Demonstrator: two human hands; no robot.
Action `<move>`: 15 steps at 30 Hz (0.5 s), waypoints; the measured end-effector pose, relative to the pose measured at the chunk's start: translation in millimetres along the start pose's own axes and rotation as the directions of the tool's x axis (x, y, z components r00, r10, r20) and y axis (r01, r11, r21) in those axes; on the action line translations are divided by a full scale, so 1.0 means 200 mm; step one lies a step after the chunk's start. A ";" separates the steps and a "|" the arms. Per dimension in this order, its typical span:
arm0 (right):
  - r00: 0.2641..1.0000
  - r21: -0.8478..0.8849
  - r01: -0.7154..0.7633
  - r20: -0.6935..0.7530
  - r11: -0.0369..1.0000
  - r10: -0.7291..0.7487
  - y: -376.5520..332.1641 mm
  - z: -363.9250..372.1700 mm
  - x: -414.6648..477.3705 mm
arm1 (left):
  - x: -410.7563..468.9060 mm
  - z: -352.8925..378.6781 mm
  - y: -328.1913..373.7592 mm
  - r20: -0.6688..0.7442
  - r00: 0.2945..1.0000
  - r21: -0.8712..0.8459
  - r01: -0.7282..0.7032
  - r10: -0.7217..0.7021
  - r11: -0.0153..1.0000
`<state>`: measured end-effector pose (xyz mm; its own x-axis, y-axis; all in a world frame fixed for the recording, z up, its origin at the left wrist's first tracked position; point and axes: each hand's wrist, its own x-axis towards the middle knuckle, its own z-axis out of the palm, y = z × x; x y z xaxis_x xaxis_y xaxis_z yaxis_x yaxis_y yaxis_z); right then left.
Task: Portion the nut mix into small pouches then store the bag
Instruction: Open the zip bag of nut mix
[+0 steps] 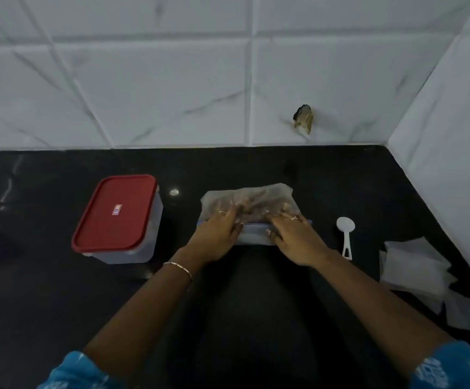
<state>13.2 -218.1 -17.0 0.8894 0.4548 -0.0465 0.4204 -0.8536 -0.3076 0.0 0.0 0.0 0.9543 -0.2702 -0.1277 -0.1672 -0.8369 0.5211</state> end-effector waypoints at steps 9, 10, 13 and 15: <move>0.997 -0.045 0.041 -0.069 0.998 -0.044 -0.02 -0.02 -0.07 | -0.06 0.04 -0.01 -0.056 0.998 0.166 -0.027 0.036 0.986; 0.996 -0.021 0.040 -0.076 0.999 -0.042 -0.02 -0.02 -0.08 | -0.07 0.04 -0.01 -0.074 0.996 0.157 -0.031 0.043 0.987; 0.999 0.095 0.028 -0.047 0.995 -0.023 -0.03 -0.04 -0.11 | -0.09 0.03 0.01 -0.079 0.995 0.118 -0.047 0.057 0.992; 1.000 0.191 0.017 -0.009 0.982 -0.015 -0.03 -0.07 -0.12 | -0.10 0.01 0.02 -0.085 0.994 0.092 -0.057 0.064 0.994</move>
<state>-8.8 -227.6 -1.3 0.8844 0.4655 -0.0335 0.3932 -0.7818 -0.4839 -20.5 2.1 2.6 0.9592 -0.2821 -0.0214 -0.2430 -0.8603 0.4481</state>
